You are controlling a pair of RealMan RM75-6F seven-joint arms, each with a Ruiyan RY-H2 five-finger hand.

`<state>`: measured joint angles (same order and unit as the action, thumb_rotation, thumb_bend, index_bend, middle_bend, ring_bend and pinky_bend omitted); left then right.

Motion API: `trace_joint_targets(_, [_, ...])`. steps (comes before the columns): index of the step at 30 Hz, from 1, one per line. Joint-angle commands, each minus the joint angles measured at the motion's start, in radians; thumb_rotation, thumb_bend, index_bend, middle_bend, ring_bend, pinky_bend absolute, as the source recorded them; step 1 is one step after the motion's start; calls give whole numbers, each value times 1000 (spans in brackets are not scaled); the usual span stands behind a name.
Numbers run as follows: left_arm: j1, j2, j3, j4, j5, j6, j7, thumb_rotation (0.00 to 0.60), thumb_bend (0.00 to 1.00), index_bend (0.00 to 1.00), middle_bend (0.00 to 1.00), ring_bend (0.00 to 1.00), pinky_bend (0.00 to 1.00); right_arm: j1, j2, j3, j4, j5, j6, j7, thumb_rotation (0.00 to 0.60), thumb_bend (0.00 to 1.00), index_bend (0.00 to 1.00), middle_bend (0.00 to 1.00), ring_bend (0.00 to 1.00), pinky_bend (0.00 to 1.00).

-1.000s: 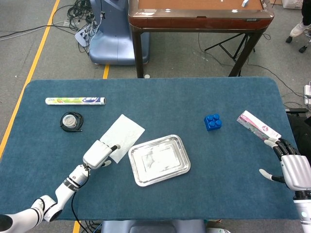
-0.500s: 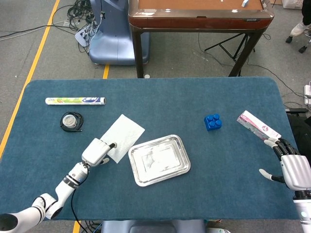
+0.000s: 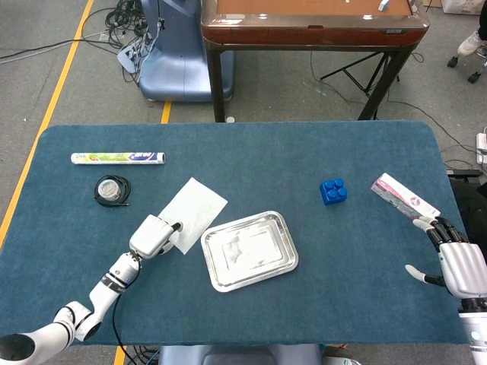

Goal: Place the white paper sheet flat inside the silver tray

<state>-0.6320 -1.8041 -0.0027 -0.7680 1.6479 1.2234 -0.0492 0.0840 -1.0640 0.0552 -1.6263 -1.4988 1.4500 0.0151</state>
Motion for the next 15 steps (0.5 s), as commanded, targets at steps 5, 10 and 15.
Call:
trace_joint_targets(5, [-2,-16,-1,20,-8,2,-17,600,235,466,1000,1000,1000,0,2,1,1,2,1,6,600,0,221,217,128,295])
trace_joint_targets(10, [3,-28,4,42,-12,6,-39,600,272,470,1000,1000,1000,-1,3,1,0,2,2,6,600,0,222,218,128,294])
trace_joint_targets(15, [7,-38,7,61,-15,10,-60,600,317,476,1000,1000,1000,0,2,2,0,4,-1,4,600,0,221,219,128,295])
